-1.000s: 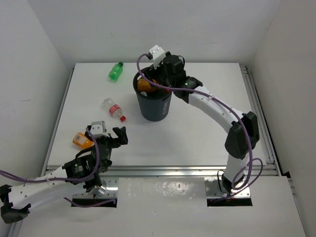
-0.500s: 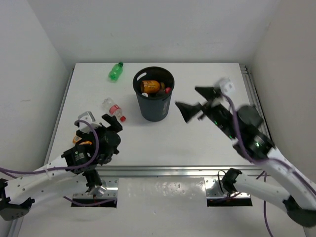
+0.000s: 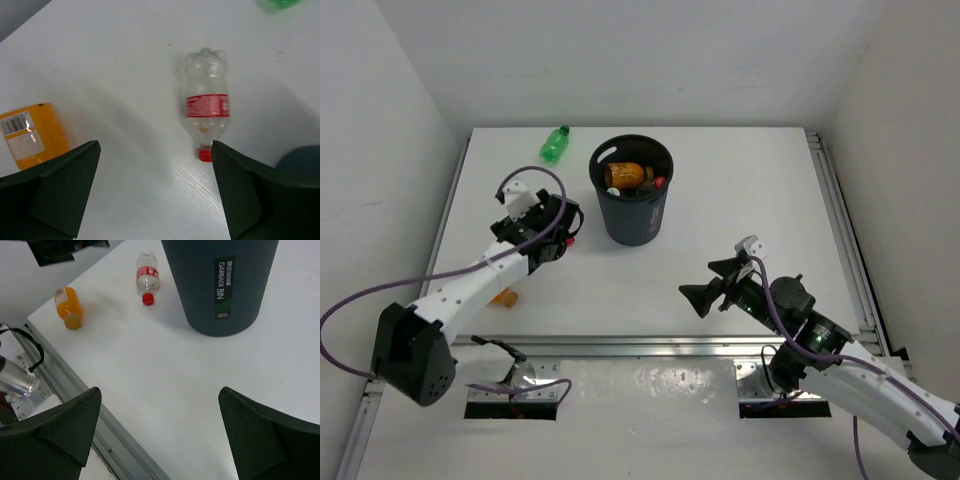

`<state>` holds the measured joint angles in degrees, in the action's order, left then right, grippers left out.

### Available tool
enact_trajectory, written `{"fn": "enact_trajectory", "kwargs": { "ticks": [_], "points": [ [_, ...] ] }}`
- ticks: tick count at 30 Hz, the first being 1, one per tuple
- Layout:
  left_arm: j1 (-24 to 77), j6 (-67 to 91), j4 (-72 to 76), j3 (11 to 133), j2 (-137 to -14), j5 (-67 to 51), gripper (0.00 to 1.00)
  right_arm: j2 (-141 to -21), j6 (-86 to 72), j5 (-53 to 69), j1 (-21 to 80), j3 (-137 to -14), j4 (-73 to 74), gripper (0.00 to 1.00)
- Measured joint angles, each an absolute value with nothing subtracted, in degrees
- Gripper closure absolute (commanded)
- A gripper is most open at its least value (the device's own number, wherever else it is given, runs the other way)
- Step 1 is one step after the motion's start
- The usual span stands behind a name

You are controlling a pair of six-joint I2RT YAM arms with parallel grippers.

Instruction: Put the plastic bottles in the bin

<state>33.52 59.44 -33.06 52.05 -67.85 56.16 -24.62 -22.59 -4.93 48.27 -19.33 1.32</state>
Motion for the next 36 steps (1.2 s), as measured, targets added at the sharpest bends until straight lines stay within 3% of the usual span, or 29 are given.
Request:
{"fn": "enact_trajectory", "kwargs": {
  "ticks": [4,16,36],
  "points": [
    [24.9,62.8,-37.6,52.6,-71.5,51.3,0.01,-19.0,-23.2,-5.6,48.3,-16.2,-0.2,0.02],
    [12.0,70.0,-41.1,40.1,-59.0,49.0,0.01,-18.9,-23.2,-6.9,48.5,-15.6,-1.8,0.02],
    [6.7,75.0,-31.0,30.7,-70.8,48.0,0.03,-23.0,-23.2,-8.8,48.5,-15.4,-4.3,0.02]
  ]
}}
